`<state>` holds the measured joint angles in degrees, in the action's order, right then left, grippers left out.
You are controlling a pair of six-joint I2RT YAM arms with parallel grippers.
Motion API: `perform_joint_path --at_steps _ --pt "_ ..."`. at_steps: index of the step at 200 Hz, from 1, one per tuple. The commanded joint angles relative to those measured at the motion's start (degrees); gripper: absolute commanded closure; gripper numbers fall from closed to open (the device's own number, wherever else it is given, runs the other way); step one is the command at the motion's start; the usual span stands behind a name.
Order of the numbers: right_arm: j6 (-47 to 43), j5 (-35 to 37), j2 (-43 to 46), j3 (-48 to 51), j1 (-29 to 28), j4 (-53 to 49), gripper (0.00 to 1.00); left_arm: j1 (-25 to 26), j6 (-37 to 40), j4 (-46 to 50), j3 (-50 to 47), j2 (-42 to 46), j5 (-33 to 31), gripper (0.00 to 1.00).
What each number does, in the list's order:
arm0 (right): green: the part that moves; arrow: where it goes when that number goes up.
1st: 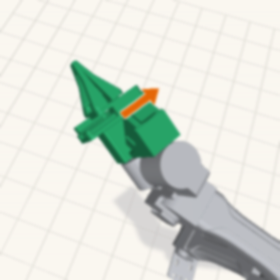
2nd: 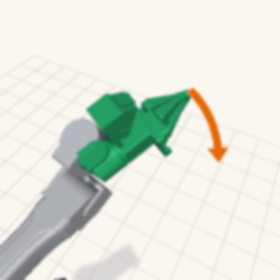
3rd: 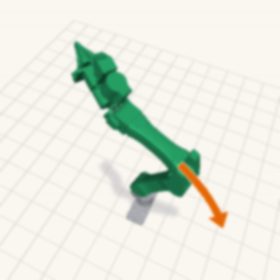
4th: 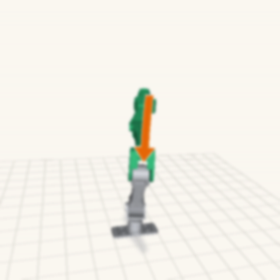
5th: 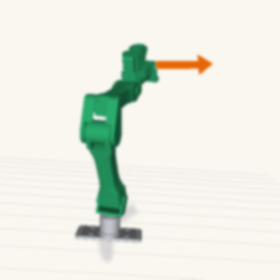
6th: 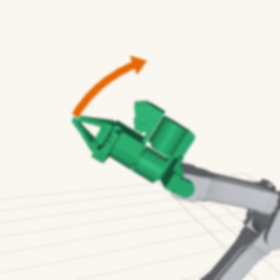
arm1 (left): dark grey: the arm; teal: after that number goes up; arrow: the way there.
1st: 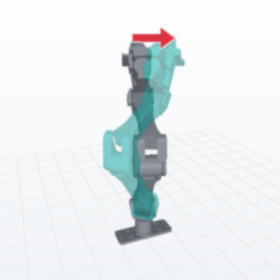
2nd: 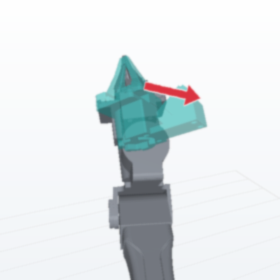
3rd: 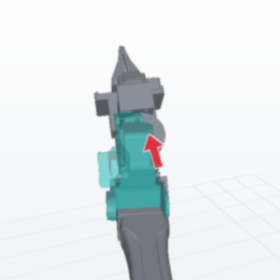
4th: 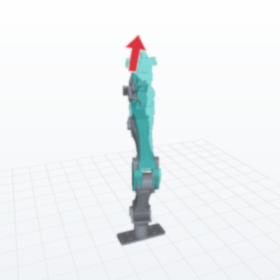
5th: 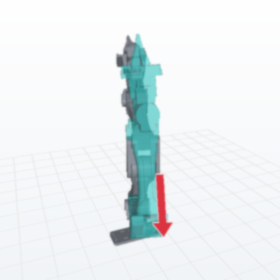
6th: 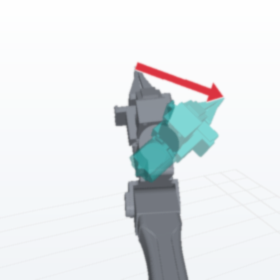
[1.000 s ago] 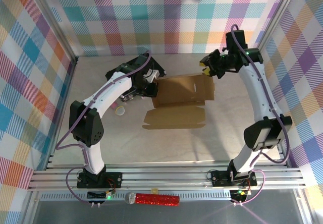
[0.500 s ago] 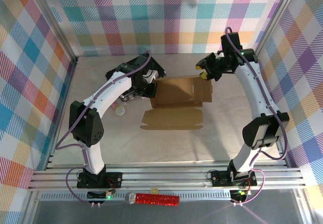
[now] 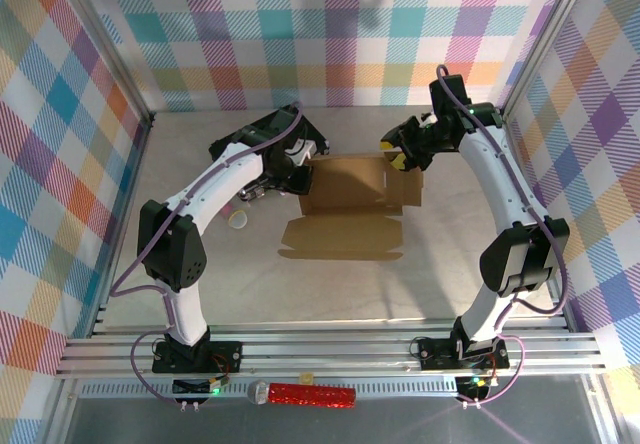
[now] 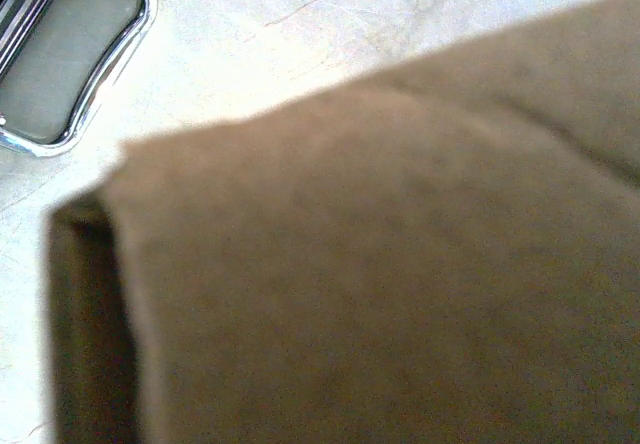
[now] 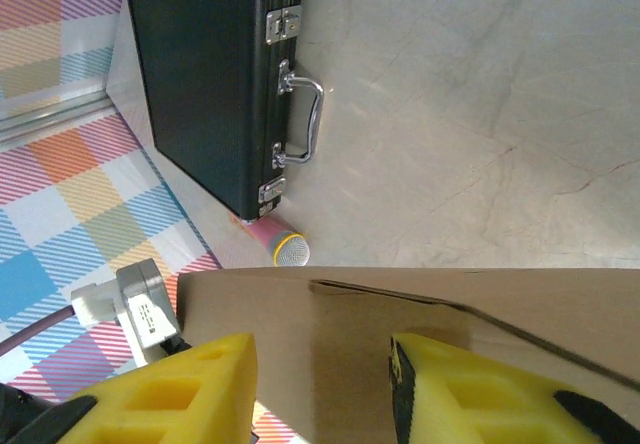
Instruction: Fold the paper box
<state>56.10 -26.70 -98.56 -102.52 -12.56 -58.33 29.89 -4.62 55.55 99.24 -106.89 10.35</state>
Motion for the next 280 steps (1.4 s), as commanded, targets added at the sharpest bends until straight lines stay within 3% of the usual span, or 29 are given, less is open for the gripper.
perform_joint_path --at_steps 1,55,121,158,177,191,212,240,280 --pt "-0.27 -4.00 -1.19 -2.18 -0.69 0.06 0.60 1.73 2.13 0.47 2.27 1.16 -0.60 1.00" --pt "1.08 -5.29 -0.74 -0.41 -0.70 0.01 0.65 1.93 1.78 0.66 2.84 1.14 -1.30 1.00" --pt "6.31 -6.02 -0.20 1.31 -0.71 5.22 1.00 2.19 1.41 0.08 2.39 1.69 -1.80 1.00" --pt "7.23 -5.56 0.21 0.72 -0.59 6.46 1.00 2.19 0.76 -0.03 2.15 1.86 -2.43 1.00" --pt "3.86 -2.31 1.56 -1.27 0.21 3.82 0.60 1.89 0.67 0.51 2.19 1.86 -3.82 1.00" --pt "1.27 0.29 5.05 0.13 1.60 4.33 0.49 1.21 0.32 0.70 2.14 2.19 -4.15 1.00" --pt "-0.97 1.91 13.43 9.10 5.37 6.98 0.50 0.02 -0.29 0.42 2.14 2.70 -3.06 1.00" --pt "0.72 2.39 27.54 28.66 10.59 13.81 0.59 -0.96 -0.89 0.43 2.75 2.70 -2.34 1.00" --pt "10.14 1.00 36.50 49.74 11.11 28.71 0.69 -2.39 -3.64 -0.22 3.24 2.31 -0.10 1.00"
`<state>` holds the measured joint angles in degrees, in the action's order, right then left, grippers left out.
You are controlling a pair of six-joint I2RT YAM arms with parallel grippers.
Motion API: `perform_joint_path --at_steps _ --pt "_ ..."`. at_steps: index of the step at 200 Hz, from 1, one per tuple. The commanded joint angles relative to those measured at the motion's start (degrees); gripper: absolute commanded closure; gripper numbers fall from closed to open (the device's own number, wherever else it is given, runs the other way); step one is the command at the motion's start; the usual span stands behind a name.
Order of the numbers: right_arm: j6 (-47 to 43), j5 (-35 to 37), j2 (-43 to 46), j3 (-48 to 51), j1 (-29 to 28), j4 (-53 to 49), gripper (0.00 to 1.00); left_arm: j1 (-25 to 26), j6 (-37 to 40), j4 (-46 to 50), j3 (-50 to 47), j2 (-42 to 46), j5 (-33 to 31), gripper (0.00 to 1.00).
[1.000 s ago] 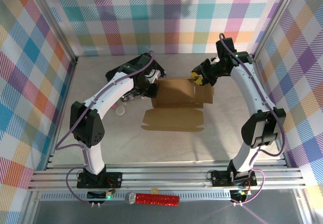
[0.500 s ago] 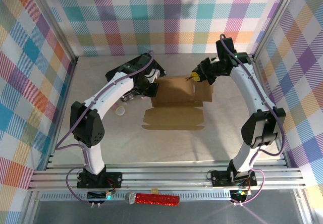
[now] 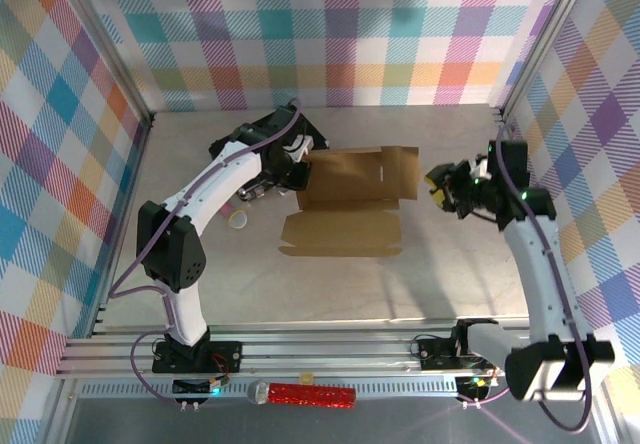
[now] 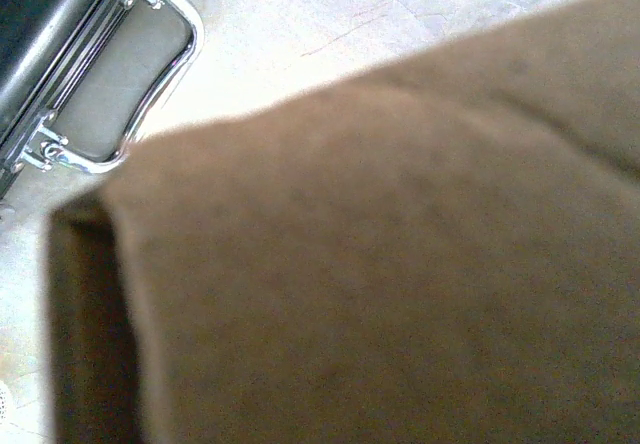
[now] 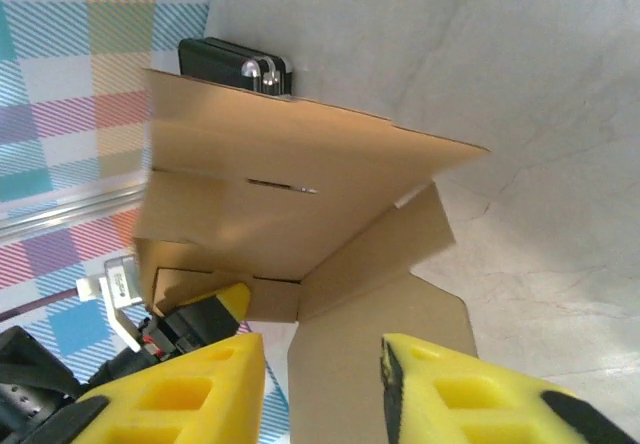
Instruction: Fold the paper box
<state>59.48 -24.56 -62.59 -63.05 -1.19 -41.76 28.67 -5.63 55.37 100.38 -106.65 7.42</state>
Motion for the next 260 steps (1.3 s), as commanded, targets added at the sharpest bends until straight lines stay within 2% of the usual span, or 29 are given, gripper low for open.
perform_joint_path --at_steps 1,17,38,55,78,152,209,260 --pt "7.25 -1.26 0.53 10.69 -0.24 12.76 0.69 -1.21 -2.72 -0.11 2.06 2.11 2.98 1.00" --pt "11.83 -2.79 -1.13 14.87 -0.22 20.73 0.69 -1.81 -4.12 -0.44 2.02 2.19 4.14 1.00" --pt "14.67 -2.96 -4.79 15.01 -0.28 24.18 0.68 -2.30 -5.98 -0.72 2.01 2.26 5.44 1.00" --pt "18.29 -3.82 -7.40 16.95 -0.27 28.79 0.62 -2.30 -6.86 -1.26 1.56 2.57 5.93 1.00" --pt "20.78 -4.54 -11.27 17.65 -0.70 32.31 0.62 -2.34 -7.38 -2.21 0.55 3.27 6.04 1.00" --pt "20.78 -3.12 -17.25 8.98 -5.02 29.40 0.60 -0.95 -8.00 -2.03 1.39 3.20 3.65 1.00" --pt "17.49 -1.43 -18.82 4.02 -6.54 22.45 0.60 1.83 -7.37 0.31 4.54 2.95 -3.78 1.00" --pt "16.64 -0.85 -20.12 1.68 -7.64 22.66 0.59 6.15 -6.85 1.49 6.43 3.19 -10.84 1.00"
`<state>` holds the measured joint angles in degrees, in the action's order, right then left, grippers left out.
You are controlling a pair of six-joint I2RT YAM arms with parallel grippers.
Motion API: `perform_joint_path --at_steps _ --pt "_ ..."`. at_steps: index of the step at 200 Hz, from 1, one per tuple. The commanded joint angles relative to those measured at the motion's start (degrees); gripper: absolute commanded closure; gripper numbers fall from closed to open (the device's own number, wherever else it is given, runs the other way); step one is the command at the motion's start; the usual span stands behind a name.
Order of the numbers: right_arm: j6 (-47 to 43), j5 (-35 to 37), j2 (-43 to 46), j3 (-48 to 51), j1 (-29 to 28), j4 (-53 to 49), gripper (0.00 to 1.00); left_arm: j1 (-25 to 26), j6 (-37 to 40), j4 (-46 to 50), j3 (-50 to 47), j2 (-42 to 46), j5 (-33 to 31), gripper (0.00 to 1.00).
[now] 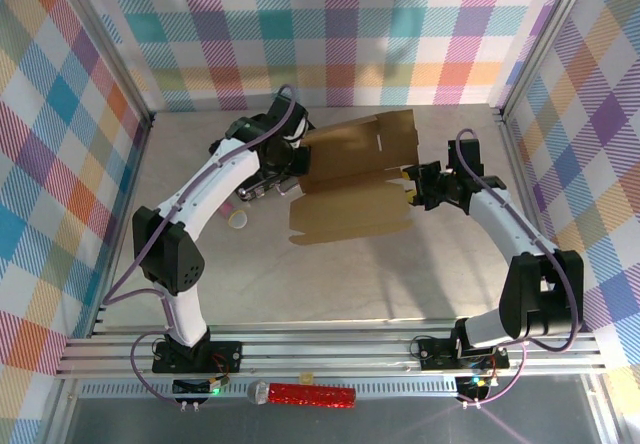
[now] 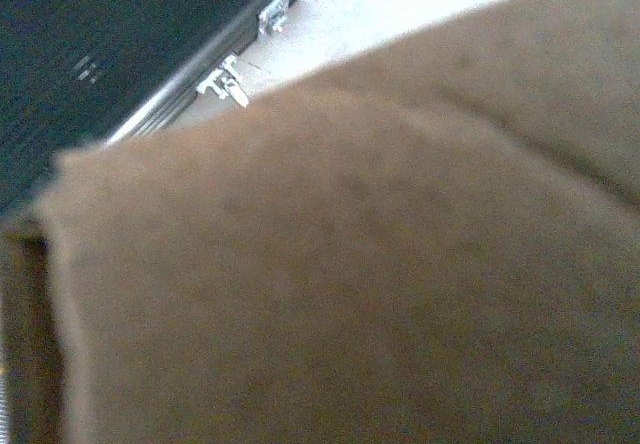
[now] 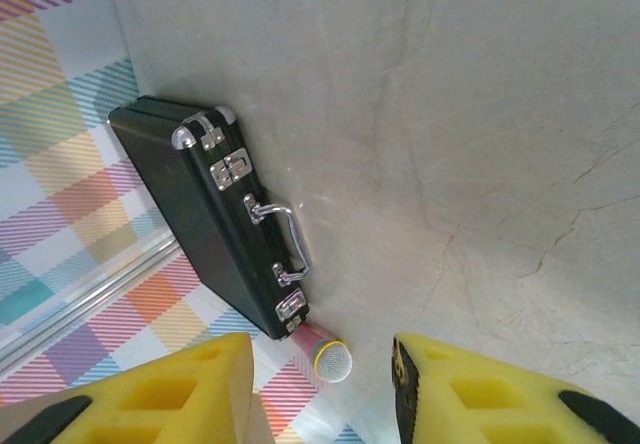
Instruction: Fold the paper box
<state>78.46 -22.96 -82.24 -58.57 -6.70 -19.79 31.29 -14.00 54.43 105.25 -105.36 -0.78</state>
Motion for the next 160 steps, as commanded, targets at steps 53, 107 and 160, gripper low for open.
perform_joint_path --at_steps 53,107,160 --pt "-4.79 -1.47 -0.47 -6.71 -3.05 0.08 0.58 5.97 2.57 4.38 2.28 0.90 -7.18 1.00" --pt "-7.74 -3.47 -1.51 -7.99 -3.85 -4.10 0.62 6.07 1.44 3.84 3.45 0.20 -6.10 1.00" --pt "-15.59 -6.44 -0.28 -13.66 -1.78 -3.85 0.58 4.95 -0.02 3.67 3.20 -0.62 -2.22 1.00"
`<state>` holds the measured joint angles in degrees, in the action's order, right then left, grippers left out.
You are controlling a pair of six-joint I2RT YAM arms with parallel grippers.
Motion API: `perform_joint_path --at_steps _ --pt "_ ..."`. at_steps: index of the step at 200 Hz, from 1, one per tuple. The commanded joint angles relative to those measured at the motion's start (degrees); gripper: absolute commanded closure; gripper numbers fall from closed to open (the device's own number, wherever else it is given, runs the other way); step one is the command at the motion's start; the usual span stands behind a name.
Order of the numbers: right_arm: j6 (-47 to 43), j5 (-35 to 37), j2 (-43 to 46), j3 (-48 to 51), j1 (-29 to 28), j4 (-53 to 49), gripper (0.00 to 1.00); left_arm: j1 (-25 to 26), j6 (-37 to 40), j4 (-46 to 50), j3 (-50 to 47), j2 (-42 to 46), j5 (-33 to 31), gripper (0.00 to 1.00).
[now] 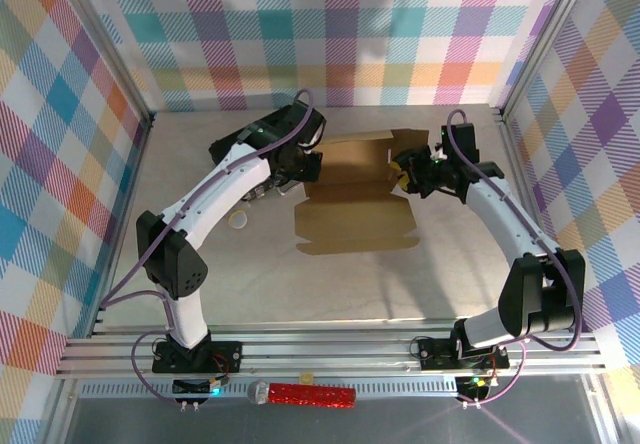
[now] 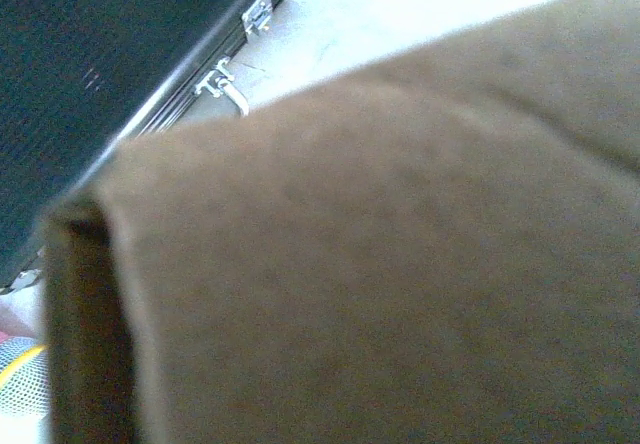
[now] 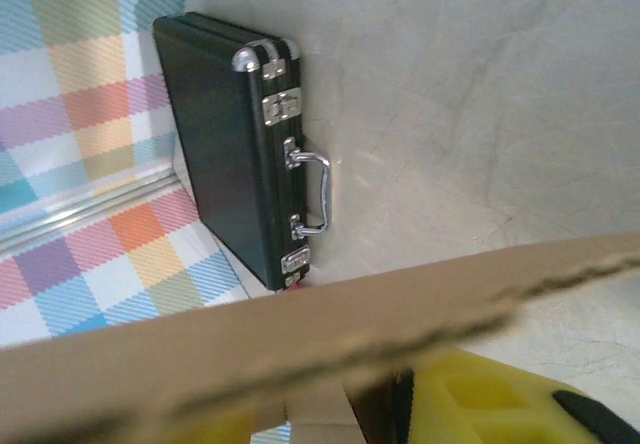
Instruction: Fold the paper box
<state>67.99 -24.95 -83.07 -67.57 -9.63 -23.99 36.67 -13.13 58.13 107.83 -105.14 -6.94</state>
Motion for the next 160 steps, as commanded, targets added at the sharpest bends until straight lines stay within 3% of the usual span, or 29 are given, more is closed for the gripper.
perform_joint_path --at_steps 1,37,72,109,160 --pt "-5.18 -4.56 0.50 -4.80 1.26 0.34 0.58 -0.49 -1.00 -0.03 0.58 -0.85 4.03 1.00" --pt "-12.65 -4.48 2.74 -9.82 5.22 -7.47 0.54 -2.59 -1.86 0.31 0.87 -1.20 6.12 1.00" --pt "-10.82 -3.08 9.74 -1.35 11.59 -10.32 0.62 -3.79 -1.73 0.20 0.54 -0.25 5.91 1.00" --pt "-3.19 -0.22 10.95 8.41 10.73 -6.54 0.72 -3.79 -1.81 0.20 0.71 -0.05 5.41 1.00" --pt "-3.89 4.61 3.48 5.04 6.17 -5.46 0.71 -3.53 -1.96 0.66 1.86 -0.22 5.01 1.00"
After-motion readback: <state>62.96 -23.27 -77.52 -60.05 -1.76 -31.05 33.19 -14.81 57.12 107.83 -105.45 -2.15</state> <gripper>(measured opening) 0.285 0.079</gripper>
